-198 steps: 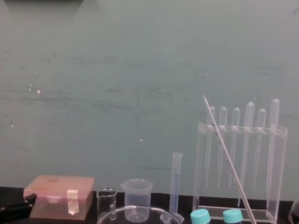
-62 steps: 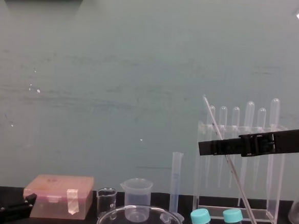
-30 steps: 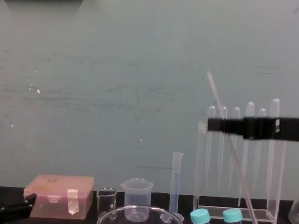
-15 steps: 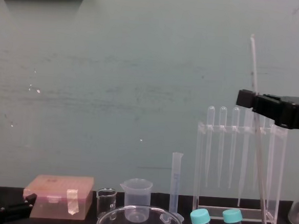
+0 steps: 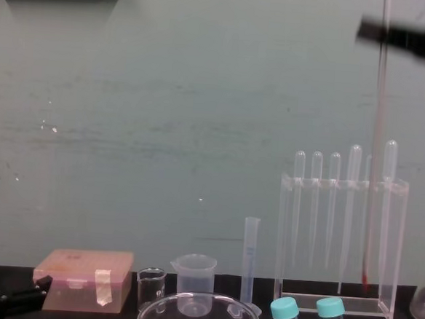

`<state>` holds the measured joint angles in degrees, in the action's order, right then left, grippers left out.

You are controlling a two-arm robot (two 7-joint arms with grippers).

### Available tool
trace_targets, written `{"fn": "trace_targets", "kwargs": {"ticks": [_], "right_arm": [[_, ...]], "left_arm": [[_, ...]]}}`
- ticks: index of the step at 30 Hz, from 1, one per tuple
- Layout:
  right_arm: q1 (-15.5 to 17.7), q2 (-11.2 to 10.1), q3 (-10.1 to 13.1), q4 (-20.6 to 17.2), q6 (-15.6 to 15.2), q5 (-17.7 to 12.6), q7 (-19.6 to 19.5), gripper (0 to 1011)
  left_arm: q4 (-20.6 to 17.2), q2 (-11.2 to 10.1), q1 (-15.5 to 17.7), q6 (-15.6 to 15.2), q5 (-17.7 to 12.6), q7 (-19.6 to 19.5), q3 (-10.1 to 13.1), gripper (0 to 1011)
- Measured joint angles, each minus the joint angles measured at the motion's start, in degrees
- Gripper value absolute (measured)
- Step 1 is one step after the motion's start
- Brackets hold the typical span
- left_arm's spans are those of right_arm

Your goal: Hold the thermometer with one hand and immerse one end into the beaker, then reinsert it into the test tube rack.

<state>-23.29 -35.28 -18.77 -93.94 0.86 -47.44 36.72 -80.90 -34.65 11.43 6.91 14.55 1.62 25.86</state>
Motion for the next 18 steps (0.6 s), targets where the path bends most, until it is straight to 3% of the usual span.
{"fn": "trace_targets", "kwargs": {"ticks": [6, 9, 10, 15, 18], "right_arm": [[-6.92, 1.28, -1.87, 1.29, -1.15, -1.14, 3.10, 56], [-10.98, 4.21, -4.94, 3.94, -1.89, -1.80, 5.07, 57], [-10.98, 4.21, -4.94, 3.94, -1.89, -1.80, 5.07, 56], [-13.65, 8.87, -10.02, 6.86, -2.99, -3.86, 8.66, 56], [-13.86, 9.87, -11.78, 7.34, -3.52, -4.62, 10.20, 57]], "left_arm": [[0.00, 0.00, 0.00, 0.00, 0.00, 0.00, 0.00, 1008], [0.00, 0.00, 0.00, 0.00, 0.00, 0.00, 0.00, 1008], [0.00, 0.00, 0.00, 0.00, 0.00, 0.00, 0.00, 1008], [0.00, 0.00, 0.00, 0.00, 0.00, 0.00, 0.00, 1008], [0.00, 0.00, 0.00, 0.00, 0.00, 0.00, 0.00, 1008]]}}
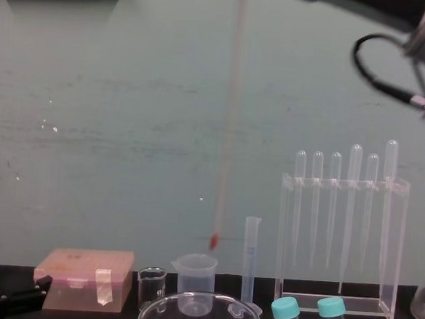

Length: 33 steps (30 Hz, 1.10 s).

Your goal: Hold the thermometer with one hand and immerse one end into the beaker, then reinsert it into the test tube rack.

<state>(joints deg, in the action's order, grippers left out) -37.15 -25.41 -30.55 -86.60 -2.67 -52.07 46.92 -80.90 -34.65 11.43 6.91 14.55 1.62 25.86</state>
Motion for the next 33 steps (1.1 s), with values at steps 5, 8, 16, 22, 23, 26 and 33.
{"fn": "trace_targets", "kwargs": {"ticks": [5, 8, 16, 22, 23, 26, 33], "right_arm": [[0.16, 0.52, -3.22, 1.27, -0.39, -0.51, 2.68, 56], [0.37, 0.39, -4.22, 2.21, 0.12, -0.12, 3.18, 57], [1.46, 0.40, -6.86, 6.86, 4.98, 3.15, 3.72, 57], [2.49, 1.01, -7.52, 9.46, 6.50, 4.25, 4.25, 56], [2.60, 1.05, -7.56, 9.65, 6.53, 4.31, 4.30, 56], [3.10, 1.19, -7.69, 10.43, 6.79, 4.66, 4.42, 56], [3.76, 1.42, -7.65, 11.46, 7.29, 5.62, 4.50, 56]], "left_arm": [[0.00, 0.00, 0.00, 0.00, 0.00, 0.00, 0.00, 1008], [0.00, 0.00, 0.00, 0.00, 0.00, 0.00, 0.00, 1008], [0.00, 0.00, 0.00, 0.00, 0.00, 0.00, 0.00, 1008], [0.00, 0.00, 0.00, 0.00, 0.00, 0.00, 0.00, 1008], [0.00, 0.00, 0.00, 0.00, 0.00, 0.00, 0.00, 1008], [0.00, 0.00, 0.00, 0.00, 0.00, 0.00, 0.00, 1008], [0.00, 0.00, 0.00, 0.00, 0.00, 0.00, 0.00, 1008]]}}
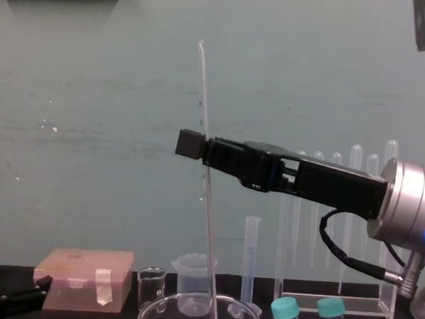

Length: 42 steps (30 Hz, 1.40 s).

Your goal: Hold the thermometer with one hand and immerse one end into the beaker, then reinsert it into the test tube rack.

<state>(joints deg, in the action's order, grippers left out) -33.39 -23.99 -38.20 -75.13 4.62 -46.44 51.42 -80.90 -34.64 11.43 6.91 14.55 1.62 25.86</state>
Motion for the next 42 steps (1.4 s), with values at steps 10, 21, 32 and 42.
{"fn": "trace_targets", "kwargs": {"ticks": [10, 21, 32, 42], "right_arm": [[-0.07, 0.61, 0.39, 0.45, 0.08, 0.43, 0.42, 56], [-0.09, 0.78, 0.42, 0.54, -0.06, 0.71, 0.69, 56], [0.12, 0.67, 0.35, 0.04, -0.28, 0.99, 0.70, 56], [0.35, 0.35, 0.38, -0.62, -0.43, 1.11, 0.58, 56]], "left_arm": [[0.00, 0.00, 0.00, 0.00, 0.00, 0.00, 0.00, 1008], [0.00, 0.00, 0.00, 0.00, 0.00, 0.00, 0.00, 1008], [0.00, 0.00, 0.00, 0.00, 0.00, 0.00, 0.00, 1008], [0.00, 0.00, 0.00, 0.00, 0.00, 0.00, 0.00, 1008]]}}
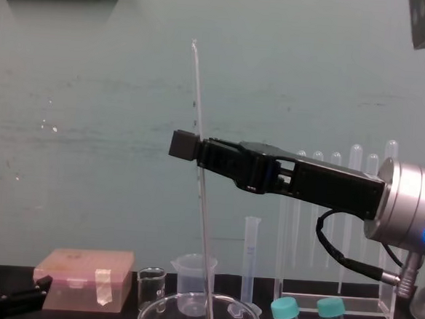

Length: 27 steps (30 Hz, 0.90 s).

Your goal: Hold the thermometer with one hand and immerse one end into the beaker, then reinsert it into the test tube rack.

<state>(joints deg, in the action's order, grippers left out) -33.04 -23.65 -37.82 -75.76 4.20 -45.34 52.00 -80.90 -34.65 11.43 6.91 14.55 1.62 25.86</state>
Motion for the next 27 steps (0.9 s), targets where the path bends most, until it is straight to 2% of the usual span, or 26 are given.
{"fn": "trace_targets", "kwargs": {"ticks": [27], "right_arm": [[-0.13, -0.02, -0.11, -0.17, -0.17, -0.03, -0.10, 56]], "left_arm": [[0.00, 0.00, 0.00, 0.00, 0.00, 0.00, 0.00, 1008]]}}
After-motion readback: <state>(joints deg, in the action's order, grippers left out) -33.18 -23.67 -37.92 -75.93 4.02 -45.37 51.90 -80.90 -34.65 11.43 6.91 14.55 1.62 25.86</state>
